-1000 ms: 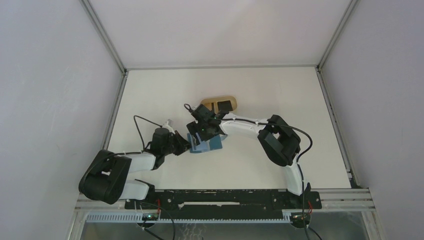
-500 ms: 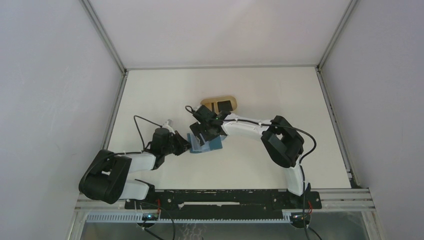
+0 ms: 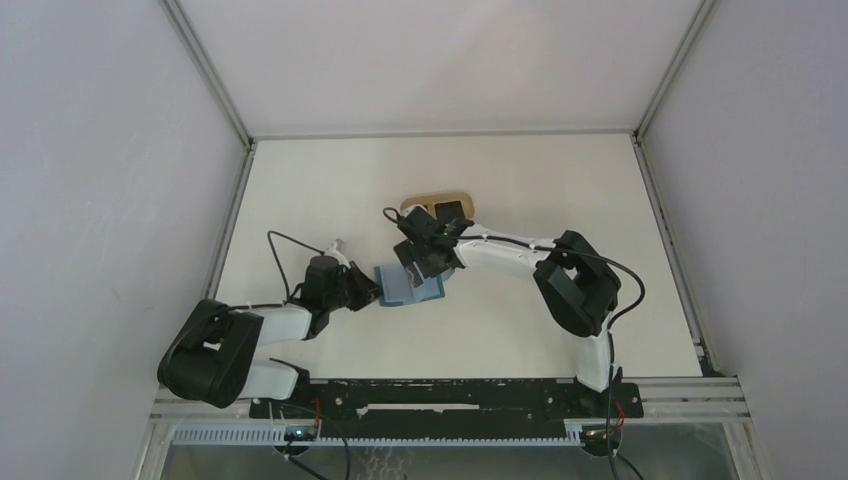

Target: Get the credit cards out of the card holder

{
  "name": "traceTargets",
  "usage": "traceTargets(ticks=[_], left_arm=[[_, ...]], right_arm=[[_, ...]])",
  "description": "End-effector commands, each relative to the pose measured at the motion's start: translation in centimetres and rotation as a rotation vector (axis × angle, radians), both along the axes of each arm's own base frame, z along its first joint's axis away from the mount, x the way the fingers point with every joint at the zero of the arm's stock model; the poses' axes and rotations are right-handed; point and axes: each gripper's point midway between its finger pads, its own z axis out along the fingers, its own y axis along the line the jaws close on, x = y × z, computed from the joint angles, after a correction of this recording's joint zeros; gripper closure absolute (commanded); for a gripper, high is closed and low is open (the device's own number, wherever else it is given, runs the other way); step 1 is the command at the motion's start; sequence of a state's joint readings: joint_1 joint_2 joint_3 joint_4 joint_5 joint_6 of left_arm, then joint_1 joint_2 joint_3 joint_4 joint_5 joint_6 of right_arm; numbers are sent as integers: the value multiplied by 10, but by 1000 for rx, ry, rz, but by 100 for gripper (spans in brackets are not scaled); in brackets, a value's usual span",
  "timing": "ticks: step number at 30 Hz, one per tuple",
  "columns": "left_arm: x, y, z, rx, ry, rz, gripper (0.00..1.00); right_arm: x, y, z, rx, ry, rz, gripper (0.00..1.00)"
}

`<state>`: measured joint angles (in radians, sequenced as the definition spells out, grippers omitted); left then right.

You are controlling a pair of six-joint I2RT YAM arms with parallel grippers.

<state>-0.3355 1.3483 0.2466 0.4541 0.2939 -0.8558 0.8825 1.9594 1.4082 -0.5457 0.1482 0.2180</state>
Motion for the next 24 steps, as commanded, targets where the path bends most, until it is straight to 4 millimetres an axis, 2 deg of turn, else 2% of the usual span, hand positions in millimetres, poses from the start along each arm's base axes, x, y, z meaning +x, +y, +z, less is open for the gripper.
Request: traceTargets(ticks=[1, 11, 13, 19, 24], left_arm=[[5, -1, 4, 11, -28, -5, 100], [5, -1, 5, 14, -29, -4, 100], [5, -1, 5, 13, -28, -5, 100], [6, -1, 5, 14, -28, -5, 100], [6, -1, 6, 12, -29, -6, 100]], right_arm=[[14, -12, 27, 2, -76, -17, 17], [22, -22, 38, 1, -97, -41, 16], [21, -18, 45, 35, -96, -39, 16], [7, 33, 79, 161, -133, 41, 13], [-4, 72, 74, 225, -70, 89, 13]])
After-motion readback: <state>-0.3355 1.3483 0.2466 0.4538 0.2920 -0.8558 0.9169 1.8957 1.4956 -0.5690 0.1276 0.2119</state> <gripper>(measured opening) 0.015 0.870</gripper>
